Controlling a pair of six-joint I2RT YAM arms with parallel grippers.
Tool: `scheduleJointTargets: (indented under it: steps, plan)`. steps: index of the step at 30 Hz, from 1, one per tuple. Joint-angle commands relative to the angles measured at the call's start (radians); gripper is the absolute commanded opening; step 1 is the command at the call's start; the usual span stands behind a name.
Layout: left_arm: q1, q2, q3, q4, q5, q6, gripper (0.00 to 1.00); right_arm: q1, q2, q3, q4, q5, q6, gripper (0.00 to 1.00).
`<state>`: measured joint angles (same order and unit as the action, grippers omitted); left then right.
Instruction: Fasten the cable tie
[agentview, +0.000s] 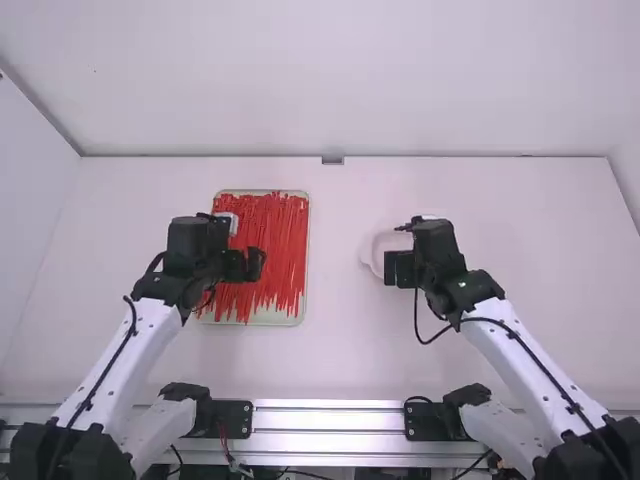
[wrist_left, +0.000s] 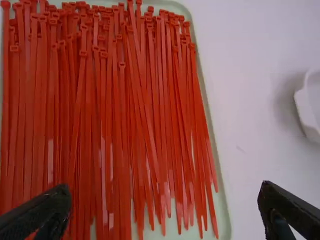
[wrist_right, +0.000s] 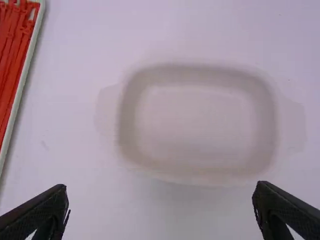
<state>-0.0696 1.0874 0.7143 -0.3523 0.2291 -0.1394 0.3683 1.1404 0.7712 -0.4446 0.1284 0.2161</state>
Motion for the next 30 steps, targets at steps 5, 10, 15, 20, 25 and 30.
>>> scheduleJointTargets:
  steps: [5, 10, 15, 20, 25, 30]
  plan:
    - [-0.009, 0.011, 0.032, 0.010, 0.017, -0.013, 0.99, -0.060, -0.002, 0.039, -0.010, 0.000, 0.012, 0.99]
    - [-0.010, 0.011, 0.032, 0.032, 0.016, -0.013, 0.99, -0.113, -0.015, 0.039, -0.007, -0.100, -0.019, 0.99]
    - [-0.009, 0.012, 0.032, 0.043, 0.014, -0.056, 0.99, -0.124, -0.017, 0.039, 0.013, -0.193, -0.048, 0.99]
    - [-0.009, 0.012, 0.033, 0.057, 0.016, -0.054, 0.99, -0.125, -0.021, 0.039, 0.065, -0.262, -0.089, 0.99]
    - [-0.010, 0.012, 0.080, 0.045, -0.020, -0.048, 0.99, -0.126, -0.022, 0.039, 0.082, -0.263, -0.085, 0.99]
    - [-0.010, 0.059, 0.171, 0.046, -0.040, -0.043, 0.99, -0.103, -0.022, 0.039, 0.068, -0.263, -0.086, 0.99]
